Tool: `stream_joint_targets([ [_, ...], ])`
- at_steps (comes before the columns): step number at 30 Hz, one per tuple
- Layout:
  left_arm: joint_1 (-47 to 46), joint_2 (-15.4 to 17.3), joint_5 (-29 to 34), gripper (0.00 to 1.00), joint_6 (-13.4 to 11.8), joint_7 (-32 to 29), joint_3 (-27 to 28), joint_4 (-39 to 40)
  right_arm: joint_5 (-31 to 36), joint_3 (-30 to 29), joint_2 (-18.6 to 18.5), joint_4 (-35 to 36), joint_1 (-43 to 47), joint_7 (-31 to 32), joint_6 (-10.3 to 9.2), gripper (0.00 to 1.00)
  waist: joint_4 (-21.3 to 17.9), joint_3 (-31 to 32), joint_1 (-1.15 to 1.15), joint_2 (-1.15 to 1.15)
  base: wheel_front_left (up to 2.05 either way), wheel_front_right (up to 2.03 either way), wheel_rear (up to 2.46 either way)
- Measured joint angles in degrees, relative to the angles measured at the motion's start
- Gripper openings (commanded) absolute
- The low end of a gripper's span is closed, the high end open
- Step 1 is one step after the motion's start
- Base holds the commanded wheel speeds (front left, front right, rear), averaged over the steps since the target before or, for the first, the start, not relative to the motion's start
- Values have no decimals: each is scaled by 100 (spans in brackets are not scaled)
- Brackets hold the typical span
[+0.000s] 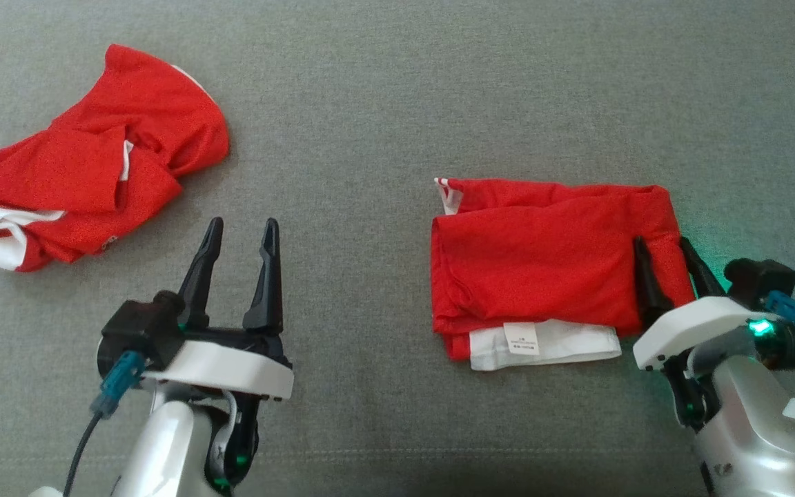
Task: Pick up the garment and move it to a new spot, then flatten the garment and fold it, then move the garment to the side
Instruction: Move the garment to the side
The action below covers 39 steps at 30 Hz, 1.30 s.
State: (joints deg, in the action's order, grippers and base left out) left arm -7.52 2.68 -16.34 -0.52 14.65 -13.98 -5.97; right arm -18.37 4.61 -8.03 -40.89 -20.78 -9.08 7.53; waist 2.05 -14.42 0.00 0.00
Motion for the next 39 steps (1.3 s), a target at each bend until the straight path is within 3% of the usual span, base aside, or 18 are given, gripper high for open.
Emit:
stream_joint_targets([
  [1,-3,0,8,100,0,0,0,-10,-23,56,-15,-44,-41,-19,0,0,4,-3,0,0,0,0,0],
  [8,-23,0,14,100,1,0,-1,-49,378,471,-272,-81,-152,-385,0,0,-24,114,0,0,0,0,0],
  [16,-21,1,13,100,3,0,-10,-31,1181,1156,-702,460,-659,-469,1,0,-199,300,0,0,0,0,0],
  [18,-23,1,13,100,9,0,-13,-18,1190,1236,-775,493,-728,-446,1,0,-232,304,0,0,0,0,0],
  [23,-330,0,56,100,83,1,-22,40,811,1514,-1369,612,-1405,25,1,0,-383,74,0,0,0,0,0],
  [32,-1405,-27,441,100,416,5,-80,-19,-87,850,-2387,166,-2462,571,0,0,-524,-668,0,0,0,0,0],
  [39,-1767,-33,521,100,566,5,92,-60,-387,143,-2528,-241,-2714,704,1,0,-595,-1115,1,0,0,0,0],
])
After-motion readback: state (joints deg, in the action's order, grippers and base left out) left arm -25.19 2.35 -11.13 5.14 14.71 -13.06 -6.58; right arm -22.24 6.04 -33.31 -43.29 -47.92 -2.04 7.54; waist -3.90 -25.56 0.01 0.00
